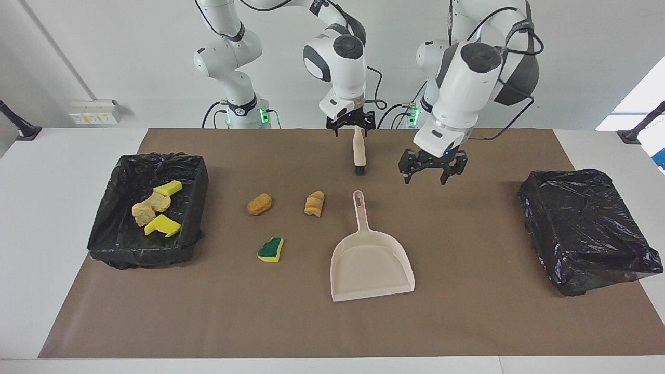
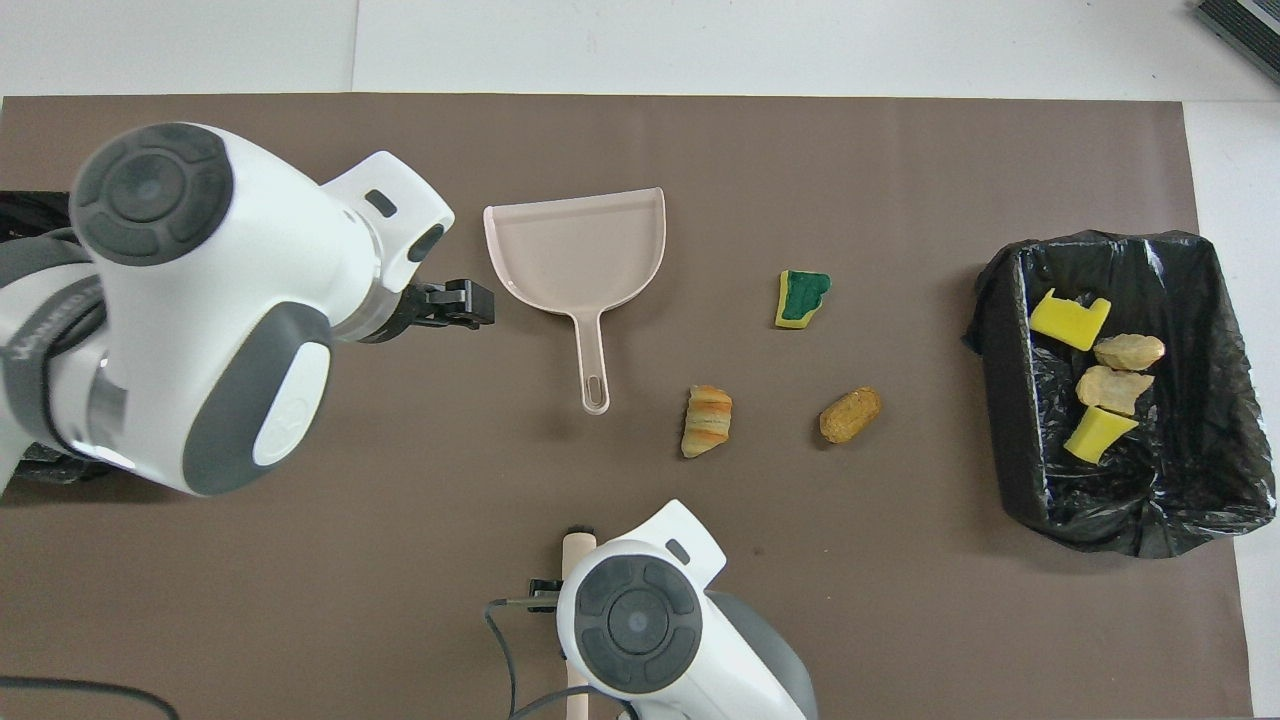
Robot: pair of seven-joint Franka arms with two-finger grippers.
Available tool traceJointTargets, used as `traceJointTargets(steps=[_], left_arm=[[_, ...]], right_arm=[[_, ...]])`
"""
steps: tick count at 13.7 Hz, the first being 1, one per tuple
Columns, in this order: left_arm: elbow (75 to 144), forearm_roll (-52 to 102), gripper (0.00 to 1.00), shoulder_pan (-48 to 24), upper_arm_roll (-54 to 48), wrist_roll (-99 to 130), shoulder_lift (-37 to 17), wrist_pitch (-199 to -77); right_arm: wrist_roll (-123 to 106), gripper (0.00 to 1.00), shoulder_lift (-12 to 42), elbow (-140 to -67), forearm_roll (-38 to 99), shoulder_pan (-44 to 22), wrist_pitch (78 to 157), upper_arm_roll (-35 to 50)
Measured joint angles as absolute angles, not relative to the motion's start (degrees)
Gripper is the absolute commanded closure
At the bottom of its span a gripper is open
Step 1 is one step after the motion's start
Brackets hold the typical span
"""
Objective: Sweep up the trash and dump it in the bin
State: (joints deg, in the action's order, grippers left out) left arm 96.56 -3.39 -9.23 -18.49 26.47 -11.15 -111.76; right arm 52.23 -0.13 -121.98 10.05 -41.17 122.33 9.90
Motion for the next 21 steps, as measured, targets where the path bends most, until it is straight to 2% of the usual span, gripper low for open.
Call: traceJointTargets(steps=[4,7,10,15,16,17,18,21], left_arm=[[96.5,-9.9,0.00,-10.4,-24.2,36.2,-18.7,-118.7],[96.5,-10.0,0.00,-10.5,-25.3,37.6,-21.0,-122.0],[96.5,-10.0,0.00,-10.5,-25.3,39.1,-22.9,-124.5],[96.5,-10.1,0.00,-11.7,-25.4,41.9,-26.5,-128.4],[96.5,-10.1,0.01,-11.7,-25.4,41.9,-26.8,-128.6],[96.5,-10.1,0.07,-11.7,-25.4,41.9,-27.0,-128.7],[96.5,-10.1,0.13,-11.7,-25.4,41.9,-27.0,-128.7],[96.5,-10.1,0.16,-11.7,-25.4,41.9,-27.1,-128.7]], right_arm=[[61.9,0.00,-0.2,-130.5,7.7,-49.4,134.4,10.0],[68.5,0.02,-0.1,-134.2,2.9,-53.1,136.2,10.0],[69.7,0.20,-0.2,-134.9,2.6,-54.5,136.2,9.9],[69.7,0.74,-0.2,-134.9,2.6,-54.4,136.2,9.8],[69.7,0.94,-0.1,-134.9,2.6,-54.4,136.3,9.8],[69.7,1.00,-0.1,-134.9,2.5,-54.4,136.4,9.8],[69.7,1.00,-0.1,-134.8,2.2,-54.4,136.5,9.8],[69.7,1.00,0.0,-134.8,1.1,-54.4,136.5,9.7]])
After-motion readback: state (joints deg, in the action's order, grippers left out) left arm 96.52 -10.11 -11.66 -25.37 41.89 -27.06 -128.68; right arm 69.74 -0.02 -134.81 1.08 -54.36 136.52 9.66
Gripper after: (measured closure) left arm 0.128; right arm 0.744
